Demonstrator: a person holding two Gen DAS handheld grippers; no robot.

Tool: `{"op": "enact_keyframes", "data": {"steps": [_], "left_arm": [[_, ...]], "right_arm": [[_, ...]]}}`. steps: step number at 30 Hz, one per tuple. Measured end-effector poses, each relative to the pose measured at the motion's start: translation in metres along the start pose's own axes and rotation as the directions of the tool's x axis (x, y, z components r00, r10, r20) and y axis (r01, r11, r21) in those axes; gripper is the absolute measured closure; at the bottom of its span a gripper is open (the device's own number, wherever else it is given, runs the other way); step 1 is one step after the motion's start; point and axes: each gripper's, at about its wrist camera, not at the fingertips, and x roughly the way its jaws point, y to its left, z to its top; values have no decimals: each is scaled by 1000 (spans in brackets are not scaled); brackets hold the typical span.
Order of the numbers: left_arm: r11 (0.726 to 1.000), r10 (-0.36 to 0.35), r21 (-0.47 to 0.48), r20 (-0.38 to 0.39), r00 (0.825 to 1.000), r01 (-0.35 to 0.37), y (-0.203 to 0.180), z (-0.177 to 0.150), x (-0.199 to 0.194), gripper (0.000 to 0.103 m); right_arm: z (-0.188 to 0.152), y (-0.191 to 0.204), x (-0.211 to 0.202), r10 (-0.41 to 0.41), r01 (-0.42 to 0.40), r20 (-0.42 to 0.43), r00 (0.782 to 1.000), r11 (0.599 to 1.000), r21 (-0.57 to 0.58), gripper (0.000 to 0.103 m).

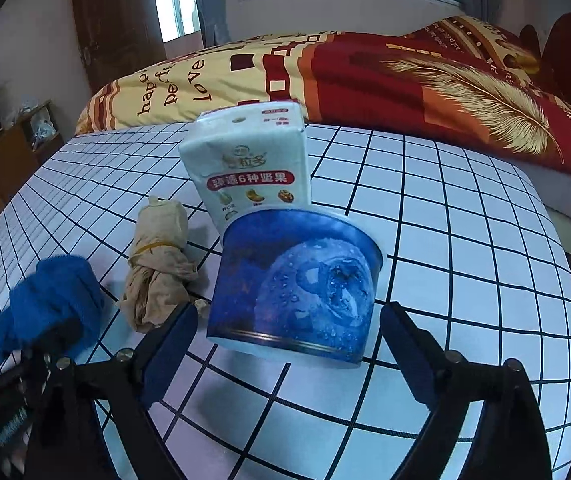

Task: Collect trash
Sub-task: 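Grasp the blue cloth with the left tool while the right tool grasps the blue-white paper cup, then carry the blue cloth and blue-white cup over the black bin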

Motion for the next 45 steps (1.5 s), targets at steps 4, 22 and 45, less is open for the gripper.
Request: {"op": "enact_keyframes", "data": {"steps": [4,22,45], "left_arm": [[1000,11,10,-6,1000,-10,1,6,6,67],[997,-36,66,15,999,35,-30,-11,-21,72],[952,-194,252,49,980,176,-144,-58,-111,72]], "right_arm": [[1,-1,2,1,-1,-8,1000,1000,1,10],[-37,-18,-49,0,1,25,1000,1000,-12,24],[-132,-78,-200,-92,81,134,987,993,85,24]]}}
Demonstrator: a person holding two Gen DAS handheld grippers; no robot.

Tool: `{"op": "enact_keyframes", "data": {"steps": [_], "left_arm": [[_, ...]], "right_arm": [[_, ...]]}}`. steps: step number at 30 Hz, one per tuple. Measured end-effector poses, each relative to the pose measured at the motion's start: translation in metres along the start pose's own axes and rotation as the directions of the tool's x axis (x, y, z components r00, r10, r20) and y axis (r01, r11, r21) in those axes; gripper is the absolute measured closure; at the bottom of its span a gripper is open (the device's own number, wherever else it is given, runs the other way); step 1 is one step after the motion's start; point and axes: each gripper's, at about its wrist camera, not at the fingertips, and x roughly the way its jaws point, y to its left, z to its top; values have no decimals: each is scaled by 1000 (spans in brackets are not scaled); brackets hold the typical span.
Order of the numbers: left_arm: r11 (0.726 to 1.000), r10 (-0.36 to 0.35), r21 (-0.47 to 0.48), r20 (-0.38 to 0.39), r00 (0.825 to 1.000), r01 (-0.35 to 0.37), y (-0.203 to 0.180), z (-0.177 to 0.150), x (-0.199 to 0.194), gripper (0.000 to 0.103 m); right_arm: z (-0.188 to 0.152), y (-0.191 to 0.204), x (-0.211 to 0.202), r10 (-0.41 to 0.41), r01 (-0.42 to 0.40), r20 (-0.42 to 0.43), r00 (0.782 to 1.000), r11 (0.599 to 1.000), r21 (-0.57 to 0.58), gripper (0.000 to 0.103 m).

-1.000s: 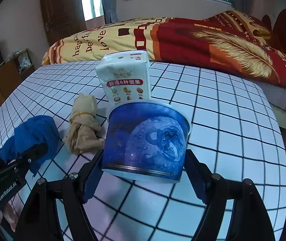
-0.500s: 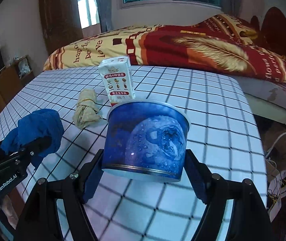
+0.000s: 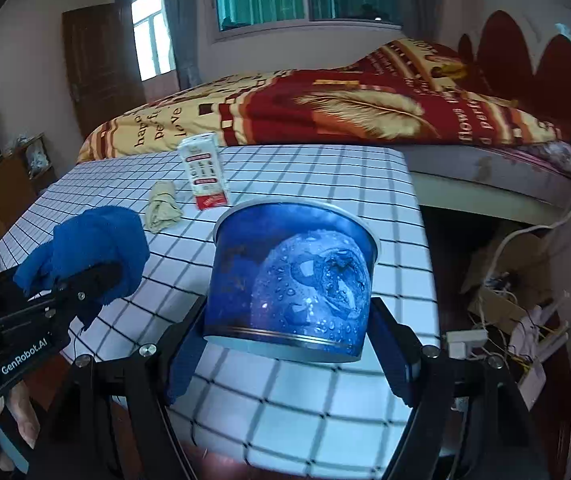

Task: Collect trash
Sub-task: 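Carry the blue cloth and blue-white cup over the black bin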

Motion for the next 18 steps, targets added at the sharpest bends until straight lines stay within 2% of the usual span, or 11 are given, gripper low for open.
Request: {"op": "enact_keyframes", "data": {"steps": [10,18], "left_arm": [[994,-77,80,-2,997,77,-58,0,-5,72],[978,-151,146,-24,988,152,-109,-5,0,72]], "right_arm": [[-34,-54,-44,-73,72,14,997,995,74,24],[-59,-101,-70,-150,146,11,989,978,152,24]]}}
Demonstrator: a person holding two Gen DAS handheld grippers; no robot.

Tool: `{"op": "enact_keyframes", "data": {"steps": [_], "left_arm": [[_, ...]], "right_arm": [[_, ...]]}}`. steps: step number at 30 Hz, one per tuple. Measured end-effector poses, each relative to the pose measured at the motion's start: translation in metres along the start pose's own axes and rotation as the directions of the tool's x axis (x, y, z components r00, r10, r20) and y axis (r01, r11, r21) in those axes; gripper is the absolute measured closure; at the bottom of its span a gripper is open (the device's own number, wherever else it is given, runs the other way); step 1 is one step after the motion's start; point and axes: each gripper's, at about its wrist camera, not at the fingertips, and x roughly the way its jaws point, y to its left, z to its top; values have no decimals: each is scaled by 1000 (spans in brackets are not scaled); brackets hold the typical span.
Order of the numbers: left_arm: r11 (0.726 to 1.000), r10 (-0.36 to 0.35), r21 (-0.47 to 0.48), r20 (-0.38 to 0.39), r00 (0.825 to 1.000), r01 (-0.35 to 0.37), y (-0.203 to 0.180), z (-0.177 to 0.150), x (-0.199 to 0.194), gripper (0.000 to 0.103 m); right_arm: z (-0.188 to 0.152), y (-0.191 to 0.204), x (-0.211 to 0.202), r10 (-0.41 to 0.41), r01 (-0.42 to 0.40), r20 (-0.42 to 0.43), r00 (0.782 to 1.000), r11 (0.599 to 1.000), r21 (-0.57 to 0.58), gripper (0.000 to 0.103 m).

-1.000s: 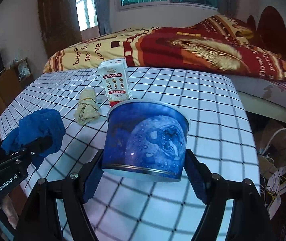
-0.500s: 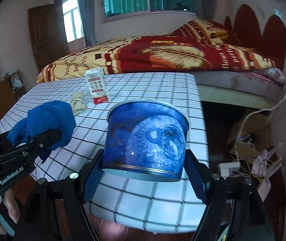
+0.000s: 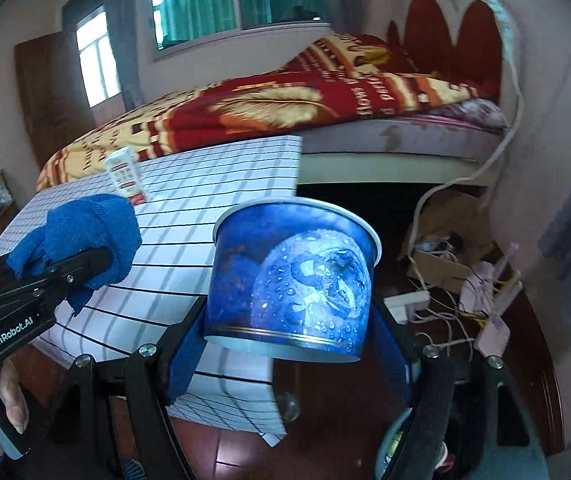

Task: Collect trash
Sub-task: 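Carry the blue cloth and blue-white cup over the black bin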

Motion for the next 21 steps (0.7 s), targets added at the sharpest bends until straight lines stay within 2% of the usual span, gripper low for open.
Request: {"op": "enact_keyframes", "data": {"steps": [12,21], "left_arm": [[993,-94,67,-22,995,96,-46,-2,12,72],[976,-183,109,-55,982,188,-85,-12,21,72]], "right_arm": [[-29,-49,-18,-89,91,-27,996,993,76,24],[-58,-87,-37,-175,181,-60,983,976,117,25]]}}
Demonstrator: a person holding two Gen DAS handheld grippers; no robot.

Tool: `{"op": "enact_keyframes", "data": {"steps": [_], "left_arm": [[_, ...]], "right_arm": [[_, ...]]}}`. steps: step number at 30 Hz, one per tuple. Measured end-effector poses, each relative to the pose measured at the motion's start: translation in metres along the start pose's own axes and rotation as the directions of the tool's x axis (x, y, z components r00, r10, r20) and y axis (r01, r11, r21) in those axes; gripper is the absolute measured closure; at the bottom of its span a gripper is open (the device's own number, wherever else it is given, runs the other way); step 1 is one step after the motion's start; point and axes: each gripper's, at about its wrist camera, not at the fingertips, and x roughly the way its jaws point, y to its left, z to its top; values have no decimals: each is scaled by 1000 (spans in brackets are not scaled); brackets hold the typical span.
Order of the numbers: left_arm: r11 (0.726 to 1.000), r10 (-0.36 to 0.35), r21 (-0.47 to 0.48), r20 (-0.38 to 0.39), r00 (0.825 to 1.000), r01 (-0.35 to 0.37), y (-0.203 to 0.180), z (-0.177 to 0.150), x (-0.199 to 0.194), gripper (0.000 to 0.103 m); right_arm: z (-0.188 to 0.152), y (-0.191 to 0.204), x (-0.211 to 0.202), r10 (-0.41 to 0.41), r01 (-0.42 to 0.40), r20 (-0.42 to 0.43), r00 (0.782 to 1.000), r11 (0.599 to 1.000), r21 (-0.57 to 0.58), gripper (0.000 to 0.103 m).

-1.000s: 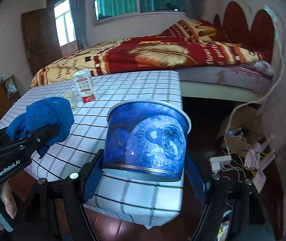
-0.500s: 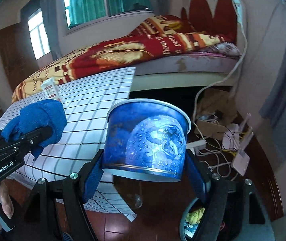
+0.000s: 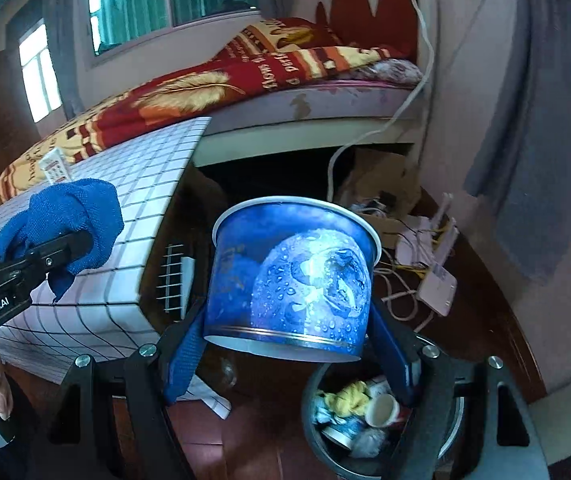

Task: Collect trash
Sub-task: 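Carry the blue cloth and blue-white cup over the black bin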

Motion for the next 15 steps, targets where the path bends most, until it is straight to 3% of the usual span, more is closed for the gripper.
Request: {"op": "enact_keyframes", "data": {"steps": [15], "left_arm": [[982,-154,91,-103,983,164,-71,-19,35,73]], "right_arm": [[-48,-73,-13,-103,107,-54,993,991,80,25]]}}
